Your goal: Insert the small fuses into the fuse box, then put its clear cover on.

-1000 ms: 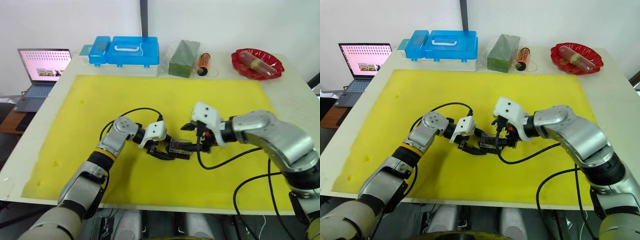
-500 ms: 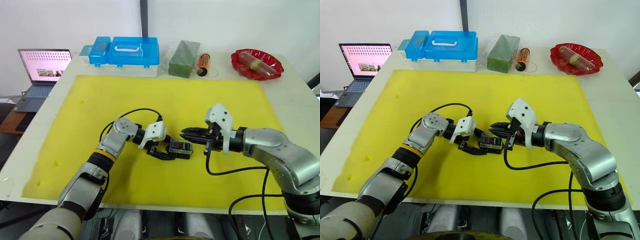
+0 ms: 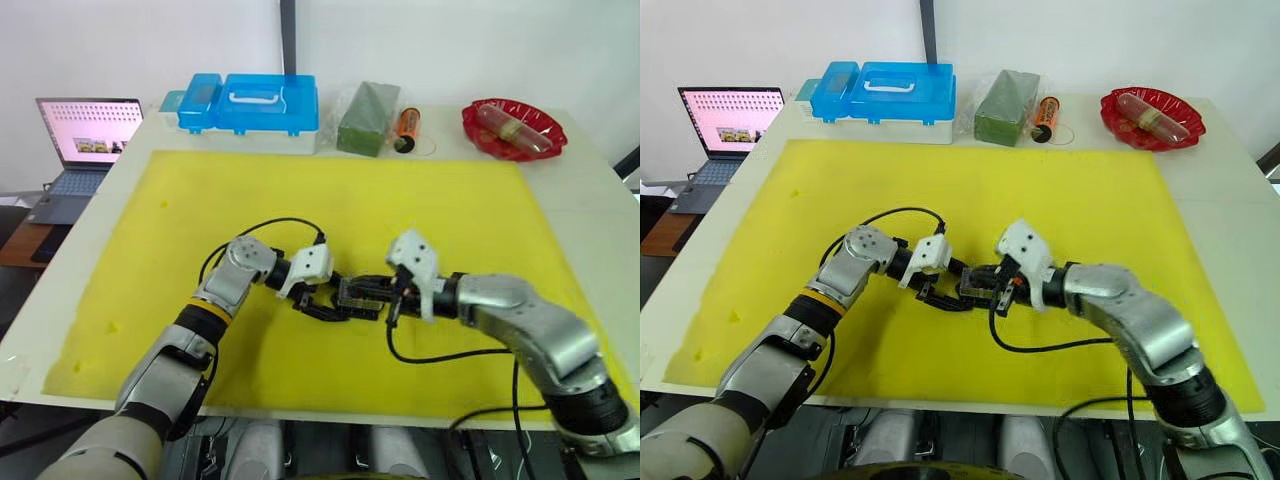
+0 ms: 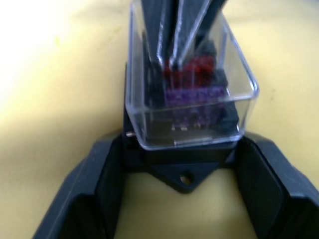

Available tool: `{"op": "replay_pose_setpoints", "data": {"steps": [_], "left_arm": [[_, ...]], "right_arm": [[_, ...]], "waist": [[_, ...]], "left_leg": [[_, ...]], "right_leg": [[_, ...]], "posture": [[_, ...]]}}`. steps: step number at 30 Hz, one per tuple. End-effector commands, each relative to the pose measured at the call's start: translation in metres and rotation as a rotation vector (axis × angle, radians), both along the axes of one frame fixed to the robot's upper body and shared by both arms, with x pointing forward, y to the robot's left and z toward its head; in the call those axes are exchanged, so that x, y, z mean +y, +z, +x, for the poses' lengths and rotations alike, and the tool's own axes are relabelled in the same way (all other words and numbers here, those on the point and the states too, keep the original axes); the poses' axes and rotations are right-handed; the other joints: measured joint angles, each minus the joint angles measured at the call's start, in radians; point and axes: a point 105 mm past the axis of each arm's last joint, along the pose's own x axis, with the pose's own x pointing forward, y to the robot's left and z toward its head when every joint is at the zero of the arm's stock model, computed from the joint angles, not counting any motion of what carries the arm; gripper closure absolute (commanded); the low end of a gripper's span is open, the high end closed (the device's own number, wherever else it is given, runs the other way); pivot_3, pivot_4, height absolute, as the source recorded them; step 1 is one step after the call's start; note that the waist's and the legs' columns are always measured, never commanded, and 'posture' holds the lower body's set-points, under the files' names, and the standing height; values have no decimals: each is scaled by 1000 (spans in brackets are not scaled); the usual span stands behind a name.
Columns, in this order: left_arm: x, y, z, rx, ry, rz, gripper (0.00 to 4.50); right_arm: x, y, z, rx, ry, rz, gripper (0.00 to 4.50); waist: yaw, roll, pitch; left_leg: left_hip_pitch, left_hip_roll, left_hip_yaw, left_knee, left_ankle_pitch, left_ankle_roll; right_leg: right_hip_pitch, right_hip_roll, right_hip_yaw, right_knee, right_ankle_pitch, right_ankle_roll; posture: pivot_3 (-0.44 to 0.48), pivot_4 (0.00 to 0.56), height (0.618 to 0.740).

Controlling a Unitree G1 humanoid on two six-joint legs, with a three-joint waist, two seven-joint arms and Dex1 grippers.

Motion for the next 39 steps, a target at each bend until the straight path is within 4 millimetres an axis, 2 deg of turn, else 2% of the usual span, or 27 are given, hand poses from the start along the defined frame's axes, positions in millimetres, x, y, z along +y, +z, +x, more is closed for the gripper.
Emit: {"op": "replay_pose_setpoints", "data": {"steps": [1,3,8,11,22,29,39], "left_arm": [[-5,1,-3,-3,-15,-8,1697],[-5,1,-3,-6,-10,-8,1697],[-3,0,-3,-4,-6,-9,1697],[-5,1,-2,8,3,-17,1697],[-6,2,-3,18,5,-21,1697],[-5,2,-3,25,11,-19,1697],[-5,2,-1,31,22,-22,1697]], "right_arm": [[-8,-58,-13,201,-39,-121,4483],[-9,-53,-10,194,-52,-113,4483],[-11,-50,-13,169,-26,-133,4483],[-8,-41,-17,155,12,-100,4483],[-20,-89,-37,348,-25,-171,4483],[-16,-93,-50,388,28,-186,4483],[-16,-98,-58,417,39,-195,4483]], "waist": [[0,-6,-7],[0,-7,-8],[0,-7,-8],[1,-7,-8],[3,-8,-13],[2,-9,-18],[2,-9,-20]], "left_leg": [[4,1,0,0,0,0],[11,2,0,-2,-1,1],[12,3,0,-2,-1,0],[12,3,0,-2,-1,0],[11,2,-1,-2,-2,2],[12,2,-1,-3,-2,2],[12,2,-1,-4,-2,2]], "right_leg": [[4,1,0,0,-1,1],[11,2,0,-1,-1,0],[11,-1,1,-1,-3,-3],[11,-2,1,-1,-3,-3],[12,-4,1,-3,-3,-3],[11,-5,1,-3,-5,-6],[11,-8,1,-4,-6,-8]], "posture": [[0,150,740],[0,150,740],[0,150,740],[0,150,740],[0,150,740],[0,150,740],[0,150,740]]}}
